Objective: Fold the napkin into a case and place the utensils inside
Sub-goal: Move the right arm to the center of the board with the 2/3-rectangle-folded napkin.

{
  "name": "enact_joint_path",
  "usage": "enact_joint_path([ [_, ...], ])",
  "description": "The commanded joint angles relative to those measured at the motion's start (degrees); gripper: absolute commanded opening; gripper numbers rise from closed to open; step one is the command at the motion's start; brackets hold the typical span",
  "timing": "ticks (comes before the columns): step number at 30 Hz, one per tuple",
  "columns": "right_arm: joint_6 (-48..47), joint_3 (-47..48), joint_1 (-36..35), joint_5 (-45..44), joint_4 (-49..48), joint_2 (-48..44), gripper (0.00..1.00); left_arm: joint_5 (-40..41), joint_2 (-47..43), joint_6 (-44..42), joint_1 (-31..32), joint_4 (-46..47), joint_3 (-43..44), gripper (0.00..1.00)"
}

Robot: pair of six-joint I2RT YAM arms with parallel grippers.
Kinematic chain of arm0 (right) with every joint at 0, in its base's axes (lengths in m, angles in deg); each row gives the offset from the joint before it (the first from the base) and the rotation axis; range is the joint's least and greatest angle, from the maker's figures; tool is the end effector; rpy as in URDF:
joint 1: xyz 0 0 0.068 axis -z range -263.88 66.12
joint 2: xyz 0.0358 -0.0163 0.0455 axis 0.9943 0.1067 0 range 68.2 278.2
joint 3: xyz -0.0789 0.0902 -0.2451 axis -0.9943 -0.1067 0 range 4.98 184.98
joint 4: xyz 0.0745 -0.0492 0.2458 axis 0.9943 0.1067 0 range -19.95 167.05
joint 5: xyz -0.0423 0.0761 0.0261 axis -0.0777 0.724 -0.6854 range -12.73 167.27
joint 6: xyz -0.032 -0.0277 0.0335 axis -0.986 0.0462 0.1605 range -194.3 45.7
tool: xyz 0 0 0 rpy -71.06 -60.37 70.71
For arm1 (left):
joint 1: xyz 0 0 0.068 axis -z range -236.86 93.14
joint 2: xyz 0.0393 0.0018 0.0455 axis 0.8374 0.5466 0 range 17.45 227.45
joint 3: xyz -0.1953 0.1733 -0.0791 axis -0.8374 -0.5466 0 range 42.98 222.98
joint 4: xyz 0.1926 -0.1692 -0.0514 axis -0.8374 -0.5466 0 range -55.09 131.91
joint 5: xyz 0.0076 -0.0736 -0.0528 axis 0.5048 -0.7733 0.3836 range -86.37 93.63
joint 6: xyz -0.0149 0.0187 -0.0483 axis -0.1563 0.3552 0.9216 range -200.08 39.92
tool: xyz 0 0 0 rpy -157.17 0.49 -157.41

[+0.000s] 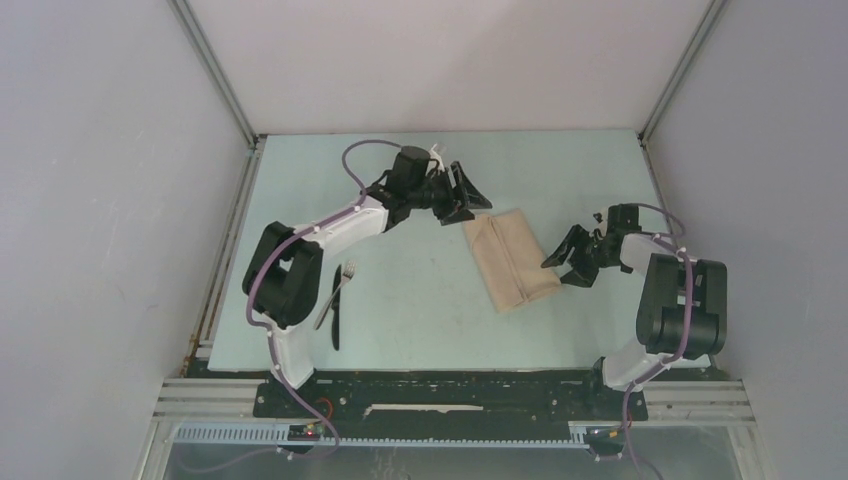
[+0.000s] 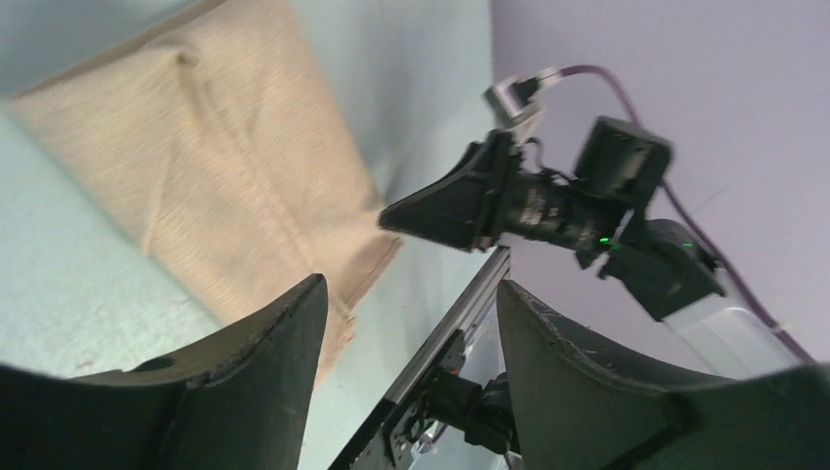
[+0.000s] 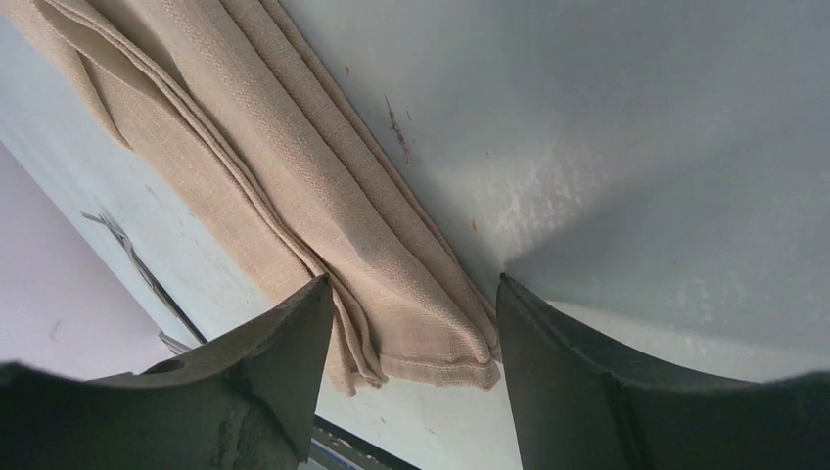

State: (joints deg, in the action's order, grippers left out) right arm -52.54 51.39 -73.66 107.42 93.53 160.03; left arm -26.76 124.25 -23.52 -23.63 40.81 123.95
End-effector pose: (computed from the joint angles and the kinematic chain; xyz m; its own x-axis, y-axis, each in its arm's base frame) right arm 0.2796 -0.0323 0.1471 -0.8619 0.4810 -0.1606 0.3175 0.7588 0.5687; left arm 0.3551 -0.2542 0.2661 -0.9180 -0.2591 -0.3001 0.1523 0.4685 -0.8702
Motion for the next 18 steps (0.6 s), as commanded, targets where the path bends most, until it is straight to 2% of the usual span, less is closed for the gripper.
enact_joint_path([
  [1, -1.4, -1.3, 0.3, 0.3, -1.6, -0.9, 0.67, 0.1, 0.7, -3.2, 1.6, -1.9, -2.9, 0.65],
  [3, -0.8, -2.6, 0.2, 1.6, -2.7, -0.6, 0.59, 0.2, -0.6, -4.4, 1.8, -2.0, -4.7, 0.59],
  [7, 1.6, -6.9, -0.6, 4.8, -4.5, -2.9, 0.40, 2.8, -4.7, -9.5, 3.6, -4.0, -8.3, 0.53],
  [9, 4.7, -10.2, -2.2, 6.1, -6.0, -6.0, 0.35, 4.8, -6.2, -12.2, 5.6, -5.6, -9.5, 0.53],
  [10, 6.8, -12.2, -3.4, 6.5, -7.0, -8.8, 0.35, 6.1, -6.8, -13.6, 6.9, -6.3, -10.0, 0.57],
  [13, 16.1, -19.0, -9.4, 6.6, -12.8, -17.1, 0.36, 12.1, -8.1, -18.3, 11.6, -9.1, -11.5, 0.67],
  [14, 18.7, -20.7, -11.6, 6.6, -14.5, -19.6, 0.39, 15.4, -8.8, -19.8, 13.4, -9.9, -12.2, 0.69],
  [16, 20.1, -21.4, -14.6, 4.4, -12.9, -24.6, 0.51, 21.7, -9.9, -22.9, 17.4, -11.2, -13.2, 0.72],
  [18, 17.1, -20.3, -13.1, 0.1, -7.3, -28.6, 0.67, 27.9, -10.1, -25.3, 21.6, -13.5, -12.6, 0.75],
])
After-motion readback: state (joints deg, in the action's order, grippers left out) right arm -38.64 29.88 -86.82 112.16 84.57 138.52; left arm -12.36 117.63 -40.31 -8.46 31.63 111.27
